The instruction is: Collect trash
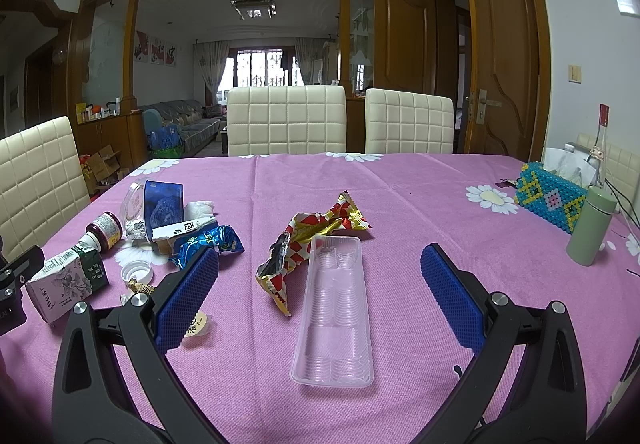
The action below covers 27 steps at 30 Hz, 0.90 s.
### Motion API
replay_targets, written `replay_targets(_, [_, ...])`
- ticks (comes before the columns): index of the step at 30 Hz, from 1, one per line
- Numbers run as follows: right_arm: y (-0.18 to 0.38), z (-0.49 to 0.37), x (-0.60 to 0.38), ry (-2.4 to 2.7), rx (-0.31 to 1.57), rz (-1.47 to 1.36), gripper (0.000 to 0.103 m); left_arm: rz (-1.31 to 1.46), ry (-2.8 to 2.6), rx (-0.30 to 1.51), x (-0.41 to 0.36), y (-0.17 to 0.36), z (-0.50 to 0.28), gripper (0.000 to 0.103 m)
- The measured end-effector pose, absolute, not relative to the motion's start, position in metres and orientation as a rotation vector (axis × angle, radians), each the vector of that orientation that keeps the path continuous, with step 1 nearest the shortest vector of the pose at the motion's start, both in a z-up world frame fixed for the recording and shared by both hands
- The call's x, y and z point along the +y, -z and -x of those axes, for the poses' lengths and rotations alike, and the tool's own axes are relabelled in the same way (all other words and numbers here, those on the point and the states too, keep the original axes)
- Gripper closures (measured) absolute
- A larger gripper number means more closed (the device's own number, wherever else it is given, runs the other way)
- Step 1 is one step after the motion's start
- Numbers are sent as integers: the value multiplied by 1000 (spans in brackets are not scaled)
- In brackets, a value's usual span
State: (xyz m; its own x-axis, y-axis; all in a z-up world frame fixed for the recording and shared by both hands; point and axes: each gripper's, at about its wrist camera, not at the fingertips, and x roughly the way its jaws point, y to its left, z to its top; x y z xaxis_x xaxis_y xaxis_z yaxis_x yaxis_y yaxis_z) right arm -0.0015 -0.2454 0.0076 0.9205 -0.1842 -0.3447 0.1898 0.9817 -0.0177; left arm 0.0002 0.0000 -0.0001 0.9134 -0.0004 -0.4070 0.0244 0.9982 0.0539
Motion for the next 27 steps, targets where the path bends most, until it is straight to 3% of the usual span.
replay_targets(15, [-7, 1, -245, 193, 355, -18, 3, -51, 31, 458, 0, 1, -4, 7])
replay_targets(27, [12, -29, -279, 267, 562, -175, 3, 34, 37, 733, 13, 31, -49, 7])
